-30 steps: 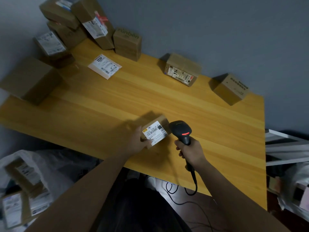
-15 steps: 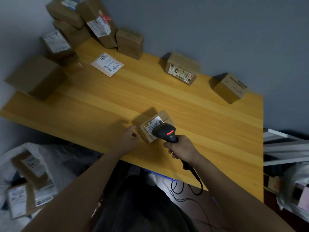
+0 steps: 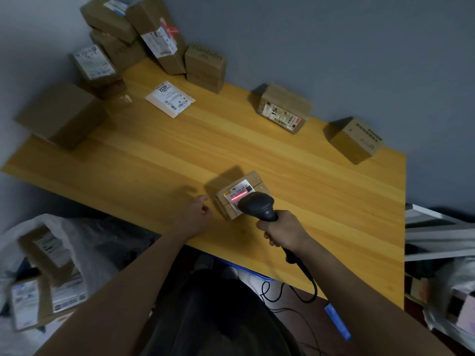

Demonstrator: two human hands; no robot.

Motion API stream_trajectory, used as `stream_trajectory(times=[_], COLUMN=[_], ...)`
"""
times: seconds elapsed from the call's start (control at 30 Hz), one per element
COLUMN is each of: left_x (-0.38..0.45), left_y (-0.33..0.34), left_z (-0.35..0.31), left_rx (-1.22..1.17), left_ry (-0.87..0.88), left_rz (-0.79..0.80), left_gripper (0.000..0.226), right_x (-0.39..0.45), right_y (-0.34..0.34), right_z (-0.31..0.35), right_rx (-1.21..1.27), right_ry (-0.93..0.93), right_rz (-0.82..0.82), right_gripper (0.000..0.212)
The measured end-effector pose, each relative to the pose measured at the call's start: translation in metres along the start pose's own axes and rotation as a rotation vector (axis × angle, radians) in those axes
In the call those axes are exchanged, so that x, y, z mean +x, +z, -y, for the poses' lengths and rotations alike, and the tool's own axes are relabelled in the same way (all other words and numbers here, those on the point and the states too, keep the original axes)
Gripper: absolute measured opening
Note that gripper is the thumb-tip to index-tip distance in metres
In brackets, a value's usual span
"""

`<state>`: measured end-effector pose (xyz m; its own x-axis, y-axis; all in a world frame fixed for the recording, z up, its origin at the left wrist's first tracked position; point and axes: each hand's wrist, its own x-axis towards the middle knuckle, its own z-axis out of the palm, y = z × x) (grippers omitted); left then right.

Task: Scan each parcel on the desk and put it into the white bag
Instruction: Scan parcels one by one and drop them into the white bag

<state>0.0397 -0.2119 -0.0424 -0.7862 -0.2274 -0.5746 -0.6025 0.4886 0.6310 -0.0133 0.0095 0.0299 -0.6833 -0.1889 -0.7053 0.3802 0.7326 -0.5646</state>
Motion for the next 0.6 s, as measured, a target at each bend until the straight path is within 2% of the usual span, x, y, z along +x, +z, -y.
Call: stream_trajectory(times=[0.1, 0.23, 0.4, 0.47, 0.6], left_x=[0.001, 0.006, 0.019, 0.024, 0.021], left_y=[0.001, 0.011, 0.033, 0.041, 0.052], left_z=[-0.004, -0.017, -0.041, -0.048, -0.049], left_rx=[0.018, 0.074, 0.296, 0.357, 0.391], left_ry=[0.026, 0.089, 0.178, 0.184, 0.193], left_rz=[-0.001, 0.013, 0.016, -0.016, -0.169], left_gripper=[0.055, 0.086, 0.118, 0.119, 0.101], right_x=[0.000, 0.001, 0.007, 0.009, 0.009], right_y=[0.000, -0.005, -0.015, -0.017, -0.021], right_z=[-0.001, -0.007, -0.019, -0.022, -0.029], right_rx=[0.020, 0.060, 0.132, 0.154, 0.180], right_ry=[-0.003, -0.009, -0.011, -0.020, -0.053], right_rz=[-0.011, -0.041, -0.158, -0.198, -0.215], right_gripper=[0.013, 0.012, 0.012, 0.011, 0.007])
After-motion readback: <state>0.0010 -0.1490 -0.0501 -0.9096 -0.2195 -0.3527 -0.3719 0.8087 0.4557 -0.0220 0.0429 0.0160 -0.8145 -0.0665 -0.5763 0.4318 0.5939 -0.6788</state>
